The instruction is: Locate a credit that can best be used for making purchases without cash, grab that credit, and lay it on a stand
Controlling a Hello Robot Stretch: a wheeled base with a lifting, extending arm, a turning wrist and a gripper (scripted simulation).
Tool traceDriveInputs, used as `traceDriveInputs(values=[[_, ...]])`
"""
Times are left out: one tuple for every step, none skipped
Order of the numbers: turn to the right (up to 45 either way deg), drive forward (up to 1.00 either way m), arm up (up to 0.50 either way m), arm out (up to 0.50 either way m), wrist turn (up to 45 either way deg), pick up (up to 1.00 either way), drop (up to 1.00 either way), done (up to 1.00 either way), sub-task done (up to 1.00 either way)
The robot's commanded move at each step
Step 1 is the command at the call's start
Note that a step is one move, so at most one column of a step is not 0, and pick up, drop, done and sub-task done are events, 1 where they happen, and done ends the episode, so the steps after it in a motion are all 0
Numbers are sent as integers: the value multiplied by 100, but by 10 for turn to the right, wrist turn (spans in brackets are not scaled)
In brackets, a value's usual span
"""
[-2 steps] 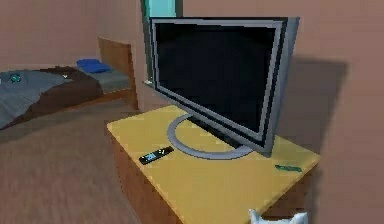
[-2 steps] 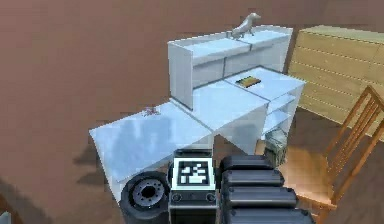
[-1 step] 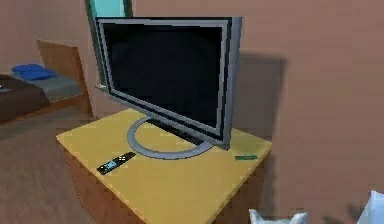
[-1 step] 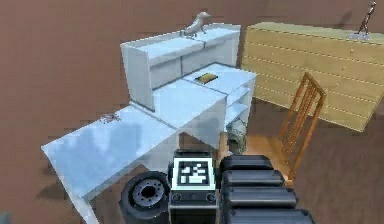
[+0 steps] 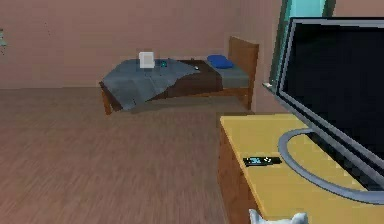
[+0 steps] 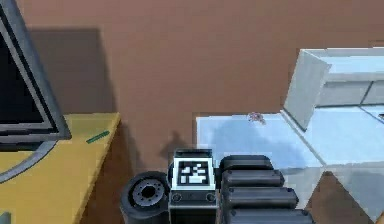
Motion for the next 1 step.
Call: traceDriveInputs(values=[[-90,0,0,0,0,0,0,0,0]])
